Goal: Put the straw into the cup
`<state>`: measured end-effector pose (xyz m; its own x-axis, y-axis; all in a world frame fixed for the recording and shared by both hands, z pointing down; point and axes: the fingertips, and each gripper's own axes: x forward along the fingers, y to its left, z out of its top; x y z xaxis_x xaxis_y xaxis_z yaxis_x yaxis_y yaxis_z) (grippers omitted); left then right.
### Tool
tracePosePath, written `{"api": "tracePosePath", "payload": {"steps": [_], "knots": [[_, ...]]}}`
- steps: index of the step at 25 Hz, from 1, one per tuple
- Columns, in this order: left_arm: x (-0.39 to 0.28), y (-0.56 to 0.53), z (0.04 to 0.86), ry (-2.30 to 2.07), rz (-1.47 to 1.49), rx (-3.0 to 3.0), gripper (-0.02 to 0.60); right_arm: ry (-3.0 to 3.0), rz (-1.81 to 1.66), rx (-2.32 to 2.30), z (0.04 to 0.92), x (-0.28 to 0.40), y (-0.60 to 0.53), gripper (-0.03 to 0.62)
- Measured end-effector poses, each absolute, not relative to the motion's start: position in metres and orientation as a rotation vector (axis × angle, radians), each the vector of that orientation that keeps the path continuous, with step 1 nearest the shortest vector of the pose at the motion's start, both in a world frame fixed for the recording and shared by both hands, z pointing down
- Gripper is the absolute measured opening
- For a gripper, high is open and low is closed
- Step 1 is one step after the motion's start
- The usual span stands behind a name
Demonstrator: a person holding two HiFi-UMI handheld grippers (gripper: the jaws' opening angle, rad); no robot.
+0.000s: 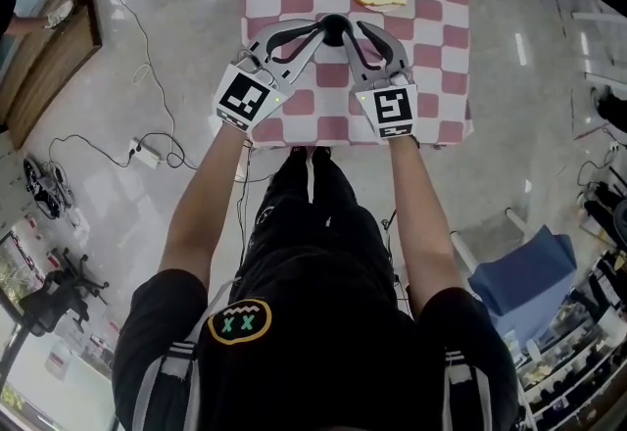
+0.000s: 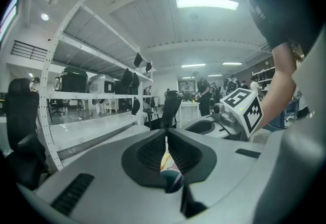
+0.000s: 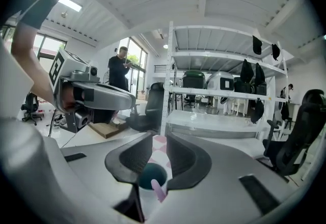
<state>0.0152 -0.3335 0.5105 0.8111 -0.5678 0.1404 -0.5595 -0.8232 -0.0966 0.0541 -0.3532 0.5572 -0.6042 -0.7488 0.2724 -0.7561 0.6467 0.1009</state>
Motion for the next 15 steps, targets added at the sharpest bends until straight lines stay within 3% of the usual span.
{"api": "tracePosePath", "payload": {"steps": [15], "knots": [[0.014, -0.280, 0.431, 0.865, -0.226, -2.941, 0.029, -2.694, -0.210, 1.221, 0.434, 0.049, -0.290, 0.098]]}}
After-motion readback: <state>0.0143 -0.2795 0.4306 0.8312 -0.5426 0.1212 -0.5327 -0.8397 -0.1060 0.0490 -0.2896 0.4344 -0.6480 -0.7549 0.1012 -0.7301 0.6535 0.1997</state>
